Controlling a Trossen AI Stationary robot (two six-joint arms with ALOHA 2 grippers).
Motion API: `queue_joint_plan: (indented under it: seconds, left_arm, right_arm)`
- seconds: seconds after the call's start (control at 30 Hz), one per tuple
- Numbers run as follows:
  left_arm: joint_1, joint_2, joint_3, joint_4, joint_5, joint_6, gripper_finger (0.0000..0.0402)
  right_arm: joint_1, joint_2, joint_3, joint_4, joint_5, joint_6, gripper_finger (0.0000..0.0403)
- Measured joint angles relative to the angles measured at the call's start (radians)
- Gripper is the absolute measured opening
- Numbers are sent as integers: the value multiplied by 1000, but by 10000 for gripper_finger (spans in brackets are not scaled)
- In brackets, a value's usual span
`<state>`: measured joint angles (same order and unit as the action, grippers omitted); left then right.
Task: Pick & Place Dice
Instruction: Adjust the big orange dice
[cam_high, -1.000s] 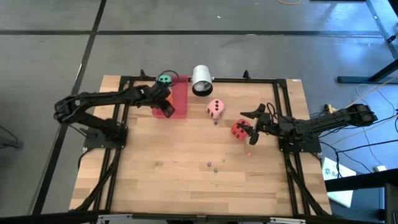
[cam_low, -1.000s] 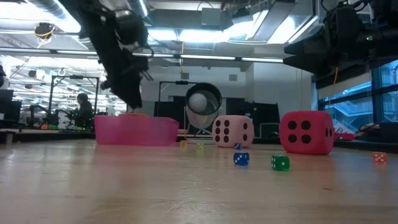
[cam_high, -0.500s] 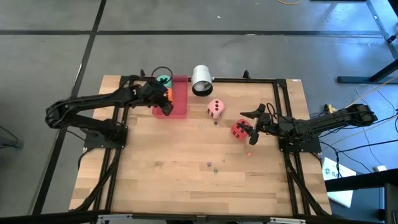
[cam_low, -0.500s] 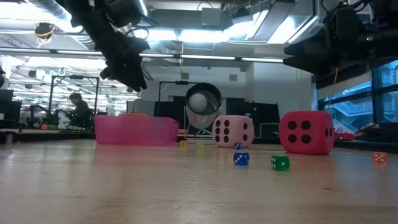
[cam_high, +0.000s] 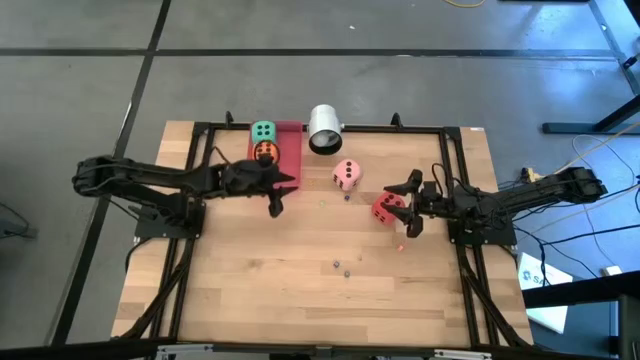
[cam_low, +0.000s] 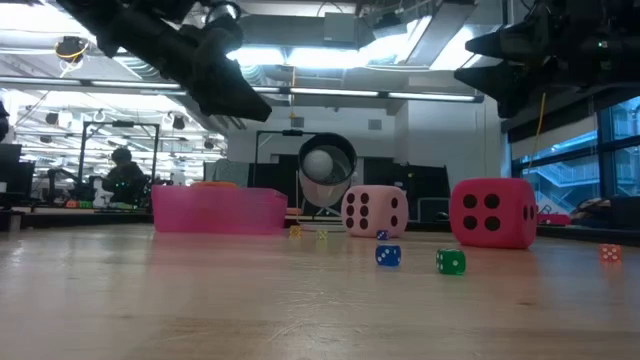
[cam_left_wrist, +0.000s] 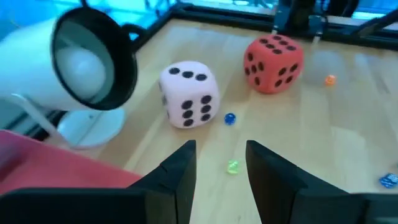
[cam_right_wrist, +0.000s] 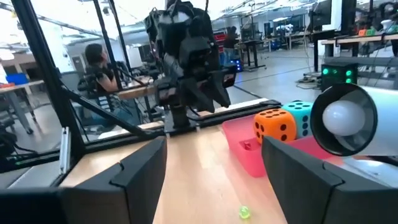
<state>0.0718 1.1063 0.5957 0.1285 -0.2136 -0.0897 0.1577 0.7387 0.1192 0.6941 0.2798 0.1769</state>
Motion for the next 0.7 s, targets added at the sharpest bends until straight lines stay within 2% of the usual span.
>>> queue_joint_plan:
  seconds: [0.13, 0.23, 0.4, 0.5, 0.7]
  left_arm:
    - [-9, 1, -17, -65, -141, -22, 129]
    - [2, 1, -16, -53, -220, 12, 128]
    - [91, 2, -2, -25, -262, 112, 127]
    - [185, 20, 17, -69, -211, 133, 127]
    - [373, 106, 96, -178, 4, 167, 127]
  right_arm:
    - [0, 0, 23, -6, 0, -2, 261]
    - [0, 0, 48, -22, 4, -48, 261]
    - [0, 0, 82, -103, 101, -111, 261]
    - [0, 0, 85, -116, 117, -114, 261]
    - [0, 0, 85, -128, 121, -129, 261]
